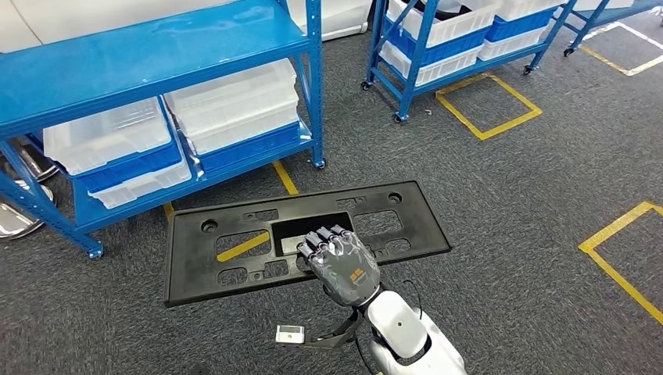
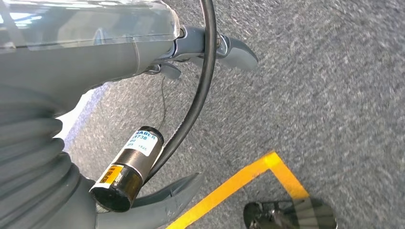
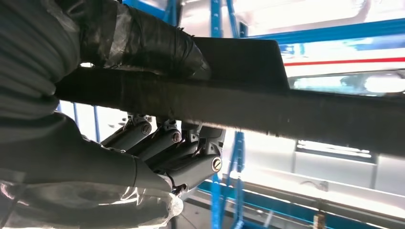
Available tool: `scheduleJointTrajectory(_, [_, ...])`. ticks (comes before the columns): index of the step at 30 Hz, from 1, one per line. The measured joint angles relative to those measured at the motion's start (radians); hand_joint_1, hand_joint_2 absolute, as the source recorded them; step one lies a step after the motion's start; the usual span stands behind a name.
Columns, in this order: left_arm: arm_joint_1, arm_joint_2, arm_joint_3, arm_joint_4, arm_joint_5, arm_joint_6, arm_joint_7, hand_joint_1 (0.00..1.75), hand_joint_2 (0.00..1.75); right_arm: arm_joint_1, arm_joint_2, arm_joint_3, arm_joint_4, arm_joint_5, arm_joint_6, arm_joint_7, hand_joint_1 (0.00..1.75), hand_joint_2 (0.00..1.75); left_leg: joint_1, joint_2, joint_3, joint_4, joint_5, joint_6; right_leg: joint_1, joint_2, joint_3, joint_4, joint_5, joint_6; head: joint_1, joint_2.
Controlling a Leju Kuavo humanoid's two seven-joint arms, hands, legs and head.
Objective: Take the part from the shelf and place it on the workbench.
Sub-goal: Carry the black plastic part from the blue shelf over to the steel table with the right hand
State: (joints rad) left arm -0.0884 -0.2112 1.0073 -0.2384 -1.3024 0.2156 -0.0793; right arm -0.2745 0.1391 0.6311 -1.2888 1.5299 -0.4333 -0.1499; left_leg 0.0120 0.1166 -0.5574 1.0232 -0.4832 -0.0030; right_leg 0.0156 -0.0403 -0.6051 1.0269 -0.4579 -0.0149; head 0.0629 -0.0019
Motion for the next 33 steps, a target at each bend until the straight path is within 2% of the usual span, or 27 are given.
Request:
scheduleJointTrajectory(1, [-0.001,0.0,0.0,0.0,-0.001,0.0,0.0,0.0,1.75,0.0,-0.001,-0.001,-0.001,0.0,0.0,0.0,1.66,1.75,0.001,-0.011,-0.001,0.008,-0.009,-0.004,-0.004,0.011,0.004,-0.008,0.005,-0.006,0.0,0.0])
scheduleJointTrajectory(2, [-0.001,-0.001,0.001,0.0,-0.001,0.0,0.0,0.0,1.75,0.0,-0.001,-0.001,-0.001,0.001,0.0,0.0,1.66,1.75,0.002,-0.033,-0.009,0.031,-0.028,-0.008,-0.009,0.021,0.007,-0.015,0.011,-0.013,0.0,0.0])
scheduleJointTrajectory(4, [0.0,-0.001,0.003,0.0,-0.002,0.0,-0.001,0.0,1.75,-0.002,-0.001,-0.002,-0.002,0.001,0.001,0.0,1.66,1.75,0.005,-0.088,-0.053,0.134,-0.089,-0.013,-0.013,0.042,0.01,-0.023,0.017,-0.022,-0.001,0.0])
scheduleJointTrajectory(5, [0.001,-0.001,0.004,0.0,-0.002,0.0,0.0,0.0,1.75,-0.002,-0.001,-0.002,-0.001,0.002,0.001,0.0,1.66,1.75,0.006,-0.102,-0.083,0.198,-0.117,-0.015,-0.013,0.054,0.009,-0.022,0.017,-0.023,-0.001,0.0])
scheduleJointTrajectory(6, [0.002,-0.001,0.005,0.0,-0.002,0.0,0.0,0.0,1.75,-0.001,-0.002,-0.002,0.0,0.002,0.001,0.0,1.66,1.75,0.006,-0.107,-0.105,0.246,-0.13,-0.017,-0.013,0.068,0.008,-0.02,0.017,-0.024,-0.001,0.0])
scheduleJointTrajectory(7, [0.004,-0.001,0.006,0.0,-0.002,0.0,0.001,0.0,1.75,-0.001,-0.002,-0.002,0.001,0.004,0.001,0.0,1.66,1.75,0.007,-0.108,-0.115,0.263,-0.125,-0.02,-0.012,0.083,0.007,-0.018,0.017,-0.023,-0.001,0.0])
scheduleJointTrajectory(8, [0.005,-0.001,0.006,0.0,-0.002,0.0,0.001,0.0,1.75,0.0,-0.002,-0.002,0.002,0.005,0.001,0.0,1.66,1.75,0.008,-0.11,-0.106,0.241,-0.1,-0.021,-0.013,0.098,0.006,-0.013,0.016,-0.022,-0.001,0.0])
scheduleJointTrajectory(9, [0.005,-0.001,0.006,0.0,-0.002,0.0,0.002,0.0,1.75,0.0,-0.002,-0.002,0.003,0.008,0.001,0.001,1.66,1.75,0.01,-0.117,-0.082,0.185,-0.062,-0.022,-0.015,0.113,0.005,-0.006,0.013,-0.019,-0.001,0.0])
scheduleJointTrajectory(11, [0.004,-0.001,0.007,0.0,-0.004,0.0,0.002,0.0,1.75,-0.002,-0.003,-0.002,0.003,0.014,0.002,0.003,1.66,1.75,0.016,-0.165,-0.028,0.067,-0.014,-0.022,-0.017,0.14,-0.004,0.012,0.006,-0.009,0.0,0.0])
scheduleJointTrajectory(12, [0.004,-0.001,0.007,0.0,-0.006,0.0,0.003,0.0,1.75,-0.004,-0.003,-0.002,0.004,0.015,0.002,0.004,1.66,1.75,0.017,-0.187,-0.014,0.033,-0.006,-0.02,-0.019,0.151,-0.012,0.02,0.004,-0.002,0.0,0.0])
scheduleJointTrajectory(13, [0.003,-0.001,0.007,0.0,-0.009,0.0,0.004,0.0,1.75,-0.005,-0.004,-0.002,0.004,0.016,0.002,0.005,1.66,1.75,0.016,-0.201,-0.011,0.023,-0.011,-0.017,-0.02,0.162,-0.02,0.024,0.005,0.005,0.0,0.0])
scheduleJointTrajectory(15, [0.001,-0.002,0.007,0.0,-0.015,0.0,0.004,0.0,1.75,-0.006,-0.006,-0.002,0.003,0.017,0.002,0.006,1.66,1.75,0.015,-0.183,-0.01,0.017,-0.007,-0.005,-0.023,0.182,-0.029,0.023,0.011,0.018,0.0,0.0])
scheduleJointTrajectory(16, [0.001,-0.002,0.008,0.0,-0.017,0.0,0.004,0.0,1.75,-0.005,-0.008,-0.003,0.003,0.017,0.002,0.006,1.66,1.75,0.017,-0.17,-0.007,0.011,-0.004,0.002,-0.022,0.174,-0.032,0.027,0.009,0.023,0.0,0.0])
scheduleJointTrajectory(17, [0.0,-0.002,0.008,-0.001,-0.017,0.001,0.003,0.0,1.75,-0.006,-0.009,-0.003,0.002,0.017,0.002,0.007,1.66,1.75,0.02,-0.156,-0.003,0.004,0.0,0.009,-0.02,0.15,-0.042,0.045,-0.003,0.029,0.004,0.0])
scheduleJointTrajectory(19, [0.001,-0.002,0.009,-0.001,-0.019,0.001,0.0,0.0,1.75,-0.01,-0.011,-0.004,0.001,0.017,0.003,0.008,1.66,1.75,0.018,-0.129,0.0,-0.003,0.003,0.019,-0.019,0.081,-0.089,0.141,-0.053,0.04,0.01,0.0])
scheduleJointTrajectory(20, [0.001,-0.002,0.01,-0.002,-0.019,0.001,-0.001,0.0,1.75,-0.012,-0.011,-0.004,0.001,0.017,0.005,0.009,1.66,1.75,0.017,-0.113,0.001,-0.004,0.002,0.021,-0.022,0.06,-0.122,0.207,-0.081,0.044,0.013,0.0])
scheduleJointTrajectory(21, [0.002,-0.002,0.011,-0.002,-0.02,0.001,-0.002,0.0,1.75,-0.012,-0.012,-0.004,0.002,0.017,0.006,0.01,1.66,1.75,0.015,-0.098,0.001,-0.004,0.0,0.022,-0.025,0.05,-0.15,0.259,-0.098,0.048,0.013,0.0])
scheduleJointTrajectory(22, [0.003,-0.002,0.012,-0.002,-0.02,0.001,-0.002,0.0,1.75,-0.011,-0.014,-0.004,0.002,0.017,0.007,0.011,1.66,1.75,0.015,-0.083,0.001,-0.004,-0.001,0.021,-0.027,0.045,-0.162,0.28,-0.098,0.049,0.013,0.0])
scheduleJointTrajectory(23, [0.002,-0.002,0.013,-0.002,-0.02,0.001,-0.002,0.0,1.75,-0.011,-0.015,-0.005,0.003,0.017,0.008,0.012,1.66,1.75,0.015,-0.069,0.003,-0.004,-0.003,0.02,-0.028,0.041,-0.154,0.266,-0.081,0.049,0.013,0.0])
scheduleJointTrajectory(24, [0.002,-0.002,0.013,-0.002,-0.02,0.001,-0.002,0.0,1.75,-0.011,-0.016,-0.005,0.003,0.017,0.008,0.012,1.66,1.75,0.015,-0.057,0.006,-0.004,-0.006,0.017,-0.028,0.033,-0.124,0.21,-0.049,0.047,0.013,0.0])
scheduleJointTrajectory(26, [0.0,-0.002,0.014,-0.002,-0.02,0.001,-0.002,0.0,1.75,-0.012,-0.017,-0.005,0.001,0.017,0.008,0.012,1.66,1.75,0.012,-0.035,0.014,-0.004,-0.013,0.01,-0.019,-0.003,-0.051,0.073,0.002,0.037,0.013,0.0])
scheduleJointTrajectory(27, [0.0,-0.003,0.014,-0.002,-0.02,0.001,-0.003,0.0,1.75,-0.013,-0.016,-0.006,0.001,0.017,0.008,0.012,1.66,1.75,0.01,-0.026,0.017,-0.004,-0.016,0.006,-0.013,-0.016,-0.028,0.029,0.013,0.03,0.013,0.0])
scheduleJointTrajectory(28, [-0.001,-0.003,0.014,-0.002,-0.02,0.001,-0.003,0.0,1.75,-0.013,-0.017,-0.006,0.0,0.017,0.008,0.012,1.66,1.75,0.008,-0.017,0.02,-0.006,-0.018,0.001,-0.008,-0.021,-0.02,0.012,0.012,0.024,0.013,0.0])
scheduleJointTrajectory(30, [-0.003,-0.003,0.015,-0.002,-0.02,0.001,-0.003,0.0,1.75,-0.013,-0.018,-0.007,0.0,0.018,0.008,0.012,1.66,1.75,0.006,0.002,0.027,-0.011,-0.022,-0.01,-0.005,0.001,-0.019,0.007,0.013,0.013,0.012,0.0])
scheduleJointTrajectory(31, [-0.004,-0.003,0.015,-0.002,-0.02,0.001,-0.003,0.0,1.75,-0.012,-0.019,-0.008,-0.001,0.018,0.008,0.012,1.66,1.75,0.007,-0.002,0.031,-0.009,-0.028,-0.015,-0.007,0.012,-0.014,0.0,0.016,0.007,0.012,0.0])
scheduleJointTrajectory(33, [-0.005,-0.003,0.016,-0.002,-0.02,0.001,-0.004,0.0,1.75,-0.014,-0.02,-0.01,-0.002,0.018,0.008,0.012,1.66,1.75,0.01,-0.045,0.012,0.044,-0.065,-0.021,-0.014,0.032,-0.003,-0.015,0.022,-0.007,0.012,0.0])
